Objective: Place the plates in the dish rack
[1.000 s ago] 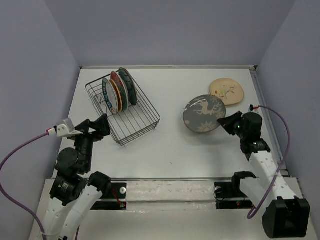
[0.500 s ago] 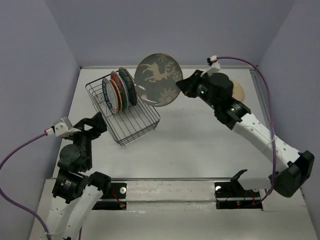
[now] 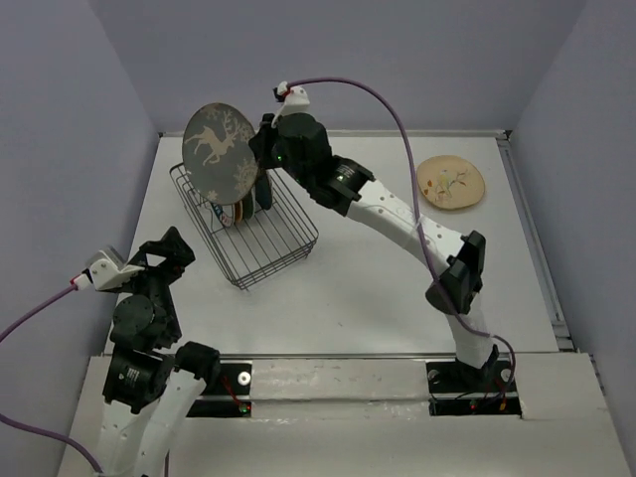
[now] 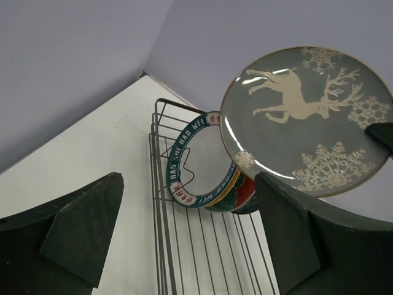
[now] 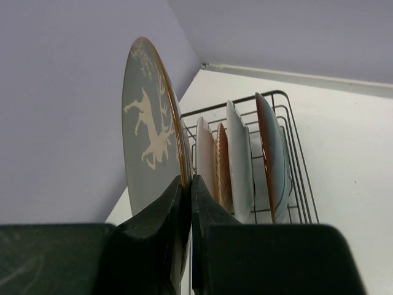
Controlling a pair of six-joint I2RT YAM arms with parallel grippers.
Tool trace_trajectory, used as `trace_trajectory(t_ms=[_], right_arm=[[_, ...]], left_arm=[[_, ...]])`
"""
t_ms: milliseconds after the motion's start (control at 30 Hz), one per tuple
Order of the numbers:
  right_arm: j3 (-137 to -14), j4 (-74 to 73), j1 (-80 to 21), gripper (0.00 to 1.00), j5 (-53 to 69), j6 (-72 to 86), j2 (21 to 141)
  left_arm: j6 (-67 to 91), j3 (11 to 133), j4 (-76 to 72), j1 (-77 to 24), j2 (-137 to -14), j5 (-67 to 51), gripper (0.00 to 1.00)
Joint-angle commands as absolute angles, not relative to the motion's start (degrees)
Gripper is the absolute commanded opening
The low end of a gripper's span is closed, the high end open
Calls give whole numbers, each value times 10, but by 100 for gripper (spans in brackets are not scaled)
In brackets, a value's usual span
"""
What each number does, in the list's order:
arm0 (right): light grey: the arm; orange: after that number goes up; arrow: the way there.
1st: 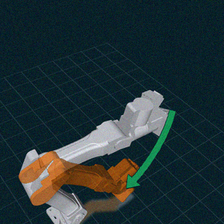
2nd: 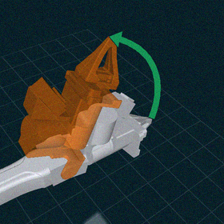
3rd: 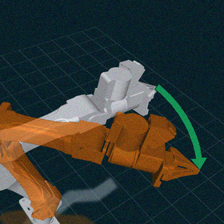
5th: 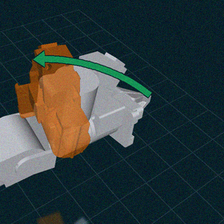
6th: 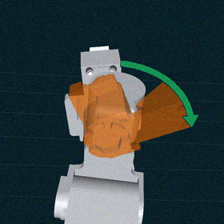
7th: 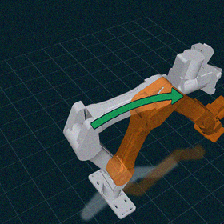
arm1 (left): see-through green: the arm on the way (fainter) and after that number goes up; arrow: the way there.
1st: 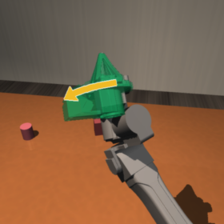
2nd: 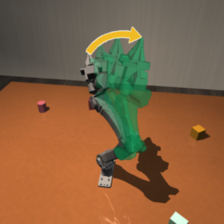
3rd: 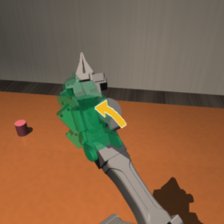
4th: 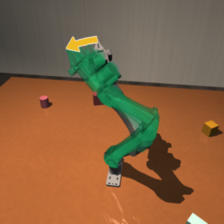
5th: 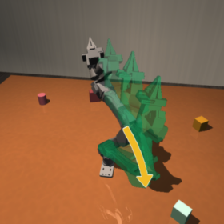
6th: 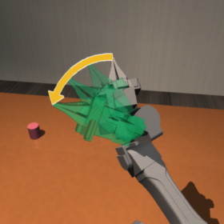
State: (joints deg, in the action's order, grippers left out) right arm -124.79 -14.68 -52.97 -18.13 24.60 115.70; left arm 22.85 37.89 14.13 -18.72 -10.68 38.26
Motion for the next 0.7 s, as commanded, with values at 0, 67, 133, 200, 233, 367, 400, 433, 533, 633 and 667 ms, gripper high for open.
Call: trace_trajectory(t_ms=[0, 67, 133, 200, 233, 367, 400, 433, 533, 633, 667], right_arm=[[-1415, -106, -556, 7, -285, 207, 1216], [-1466, -115, -569, 7, -300, 193, 1245], [-1488, -95, -581, 7, -331, 162, 1276], [-1501, -82, -589, 7, -348, 134, 1295], [-1506, -66, -598, 7, -358, 120, 1310], [-1508, -24, -610, 7, -401, 62, 1337], [-1508, -10, -616, 7, -415, 46, 1341], [-1508, -6, -616, 7, -422, 36, 1345], [-1509, 26, -621, 7, -441, 8, 1362], [-1506, 47, -621, 7, -459, -21, 1376], [-1511, 52, -627, 7, -461, -27, 1387]], left_arm=[[236, 396, 122, -185, -97, 406, 99], [237, 396, 122, -187, -91, 408, 99], [238, 397, 124, -192, -87, 414, 99], [242, 399, 128, -194, -86, 417, 99], [242, 399, 127, -195, -84, 417, 99], [238, 396, 121, -200, -80, 410, 99], [238, 396, 121, -201, -81, 410, 99], [237, 396, 121, -201, -80, 410, 99], [237, 396, 118, -201, -77, 403, 99], [237, 396, 115, -202, -80, 397, 99], [236, 395, 114, -202, -81, 397, 99]])
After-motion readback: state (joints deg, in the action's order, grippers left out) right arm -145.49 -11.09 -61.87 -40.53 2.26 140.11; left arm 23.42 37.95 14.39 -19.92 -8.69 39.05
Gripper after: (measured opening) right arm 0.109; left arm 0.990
